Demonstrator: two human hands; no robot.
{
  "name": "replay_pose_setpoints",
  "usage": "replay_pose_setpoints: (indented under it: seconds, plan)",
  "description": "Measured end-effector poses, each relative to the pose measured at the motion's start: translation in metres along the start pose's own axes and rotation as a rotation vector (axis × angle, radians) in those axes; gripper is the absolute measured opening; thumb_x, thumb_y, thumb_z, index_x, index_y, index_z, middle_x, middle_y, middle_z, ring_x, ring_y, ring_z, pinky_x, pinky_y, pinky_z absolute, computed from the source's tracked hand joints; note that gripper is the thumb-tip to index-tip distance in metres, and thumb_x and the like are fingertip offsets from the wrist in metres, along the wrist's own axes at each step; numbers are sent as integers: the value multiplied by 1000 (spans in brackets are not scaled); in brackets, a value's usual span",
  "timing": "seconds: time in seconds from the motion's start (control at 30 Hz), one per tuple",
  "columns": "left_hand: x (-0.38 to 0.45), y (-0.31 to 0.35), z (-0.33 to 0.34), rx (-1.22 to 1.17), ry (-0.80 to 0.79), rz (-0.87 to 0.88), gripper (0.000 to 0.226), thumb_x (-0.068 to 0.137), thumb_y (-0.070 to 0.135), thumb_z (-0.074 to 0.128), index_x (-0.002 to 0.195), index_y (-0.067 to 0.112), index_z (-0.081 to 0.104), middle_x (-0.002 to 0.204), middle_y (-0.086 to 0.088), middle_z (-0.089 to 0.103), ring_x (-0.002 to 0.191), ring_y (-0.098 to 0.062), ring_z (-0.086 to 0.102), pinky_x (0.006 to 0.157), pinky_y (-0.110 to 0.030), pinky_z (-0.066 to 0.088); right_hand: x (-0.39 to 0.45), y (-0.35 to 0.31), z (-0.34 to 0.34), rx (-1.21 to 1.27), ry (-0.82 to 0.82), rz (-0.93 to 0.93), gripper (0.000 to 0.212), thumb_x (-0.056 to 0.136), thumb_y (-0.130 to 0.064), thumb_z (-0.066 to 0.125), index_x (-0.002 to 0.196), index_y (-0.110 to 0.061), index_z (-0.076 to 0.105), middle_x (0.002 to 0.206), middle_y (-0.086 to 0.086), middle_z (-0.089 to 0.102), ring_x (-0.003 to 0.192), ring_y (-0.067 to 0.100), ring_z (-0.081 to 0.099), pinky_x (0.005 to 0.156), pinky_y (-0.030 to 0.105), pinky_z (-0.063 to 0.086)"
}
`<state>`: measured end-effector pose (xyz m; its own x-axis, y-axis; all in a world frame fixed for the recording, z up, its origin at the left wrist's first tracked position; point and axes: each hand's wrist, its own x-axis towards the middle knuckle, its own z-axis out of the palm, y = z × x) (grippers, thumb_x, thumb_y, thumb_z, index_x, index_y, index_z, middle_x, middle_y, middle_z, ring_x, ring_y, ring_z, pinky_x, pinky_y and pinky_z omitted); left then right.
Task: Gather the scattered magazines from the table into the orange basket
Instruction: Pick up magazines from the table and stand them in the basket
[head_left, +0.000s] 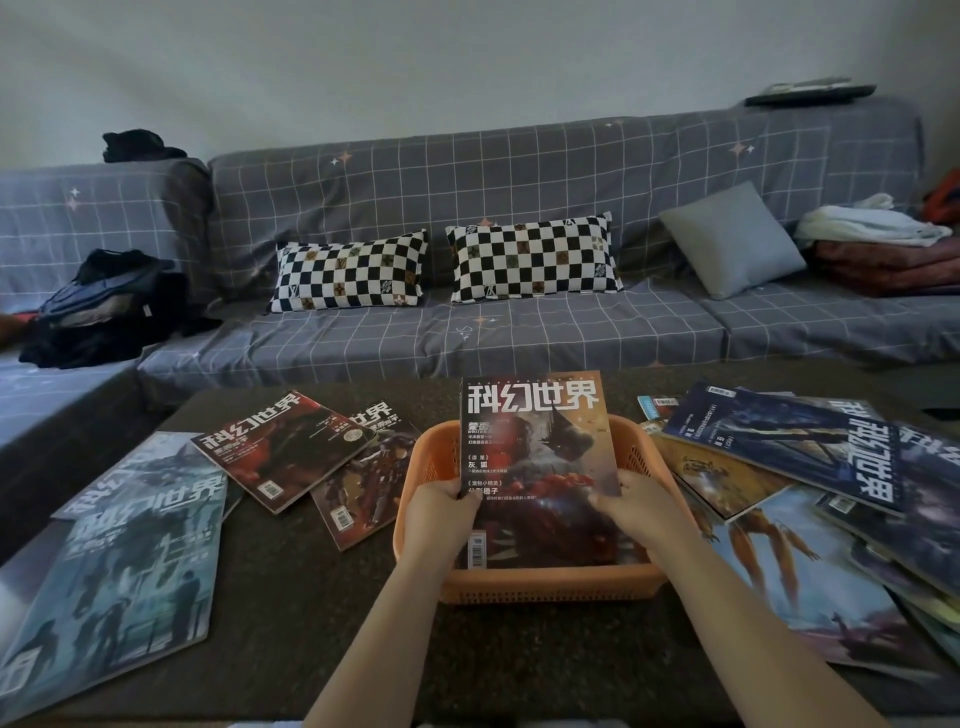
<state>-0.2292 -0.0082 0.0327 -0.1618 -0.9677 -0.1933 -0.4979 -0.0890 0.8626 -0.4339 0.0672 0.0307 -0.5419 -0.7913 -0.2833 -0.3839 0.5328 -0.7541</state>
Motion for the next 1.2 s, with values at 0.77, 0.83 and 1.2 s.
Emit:
replay_pose_setpoints:
  seconds: [0.77,0.83,1.2]
  plan:
    - [-11,13,-47,-152,163,238,40,93,28,57,133,24,50,116,8,64,89,-1,62,59,-15,46,-49,-65,23,227,144,-434,34,85,-34,63,117,-24,57,101,-14,59,74,-11,56,55,2,43]
    - [-4,9,-69,-155,185,236,40,93,28,58,132,23,51,106,12,64,86,-2,63,58,-15,46,-50,-88,40,234,53,-484,28,85,-38,62,111,-29,59,100,-17,62,84,-6,58,60,6,47]
    - [54,-61,-160,-171,399,14,38,91,24,59,129,17,56,99,6,62,75,1,58,51,-15,42,3,-184,158,127,-225,-523,21,86,-33,62,103,-22,66,96,-5,66,90,12,63,86,35,53]
